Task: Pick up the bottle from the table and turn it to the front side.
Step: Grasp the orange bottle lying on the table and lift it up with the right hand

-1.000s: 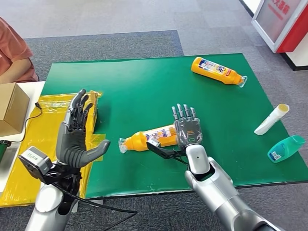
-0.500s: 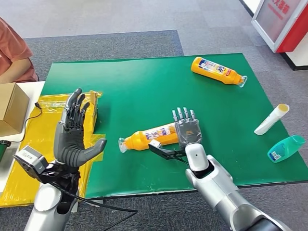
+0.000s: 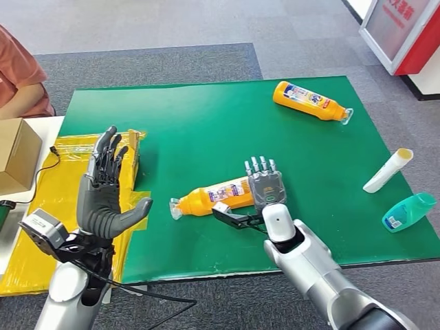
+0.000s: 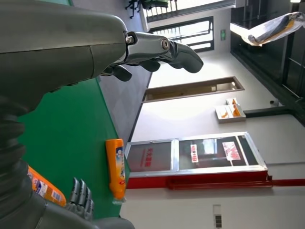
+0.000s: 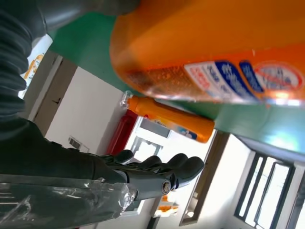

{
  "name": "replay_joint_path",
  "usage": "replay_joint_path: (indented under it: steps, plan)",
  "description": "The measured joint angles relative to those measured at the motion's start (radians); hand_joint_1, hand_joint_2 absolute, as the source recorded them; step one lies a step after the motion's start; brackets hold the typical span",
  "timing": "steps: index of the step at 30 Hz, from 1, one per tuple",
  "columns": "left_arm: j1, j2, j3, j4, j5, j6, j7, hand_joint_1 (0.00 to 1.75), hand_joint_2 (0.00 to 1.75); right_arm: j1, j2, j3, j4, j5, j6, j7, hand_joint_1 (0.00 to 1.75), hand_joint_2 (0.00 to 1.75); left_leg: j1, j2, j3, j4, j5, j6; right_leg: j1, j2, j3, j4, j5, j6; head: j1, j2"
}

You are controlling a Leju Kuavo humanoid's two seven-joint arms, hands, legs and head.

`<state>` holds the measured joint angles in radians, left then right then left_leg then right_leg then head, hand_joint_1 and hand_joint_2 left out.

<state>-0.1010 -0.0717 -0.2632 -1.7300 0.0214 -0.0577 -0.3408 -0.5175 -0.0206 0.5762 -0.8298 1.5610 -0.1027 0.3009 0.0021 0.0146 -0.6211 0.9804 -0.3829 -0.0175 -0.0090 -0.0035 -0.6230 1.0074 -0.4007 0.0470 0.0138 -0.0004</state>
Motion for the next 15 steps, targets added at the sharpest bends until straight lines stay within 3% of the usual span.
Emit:
replay_joint_path:
  steps: [7, 15]
  plan:
    - [-0.001, -0.003, 0.000, 0.001, 0.000, -0.008, -0.004, 0.00, 1.75, -0.064, 0.006, 0.009, 0.072, -0.057, 0.136, -0.068, 0.00, 1.75, 0.000, 0.000, 0.000, 0.000, 0.000, 0.000, 0.000, 0.000, 0.000, 0.000, 0.000, 0.000, 0.000, 0.000]
    - [-0.033, -0.018, -0.015, 0.012, 0.003, -0.025, 0.002, 0.00, 1.75, -0.200, 0.056, 0.047, 0.191, -0.072, 0.228, -0.047, 0.00, 1.75, 0.000, 0.000, 0.000, 0.000, 0.001, -0.001, 0.000, 0.000, -0.001, 0.000, 0.001, -0.001, 0.000, 0.000]
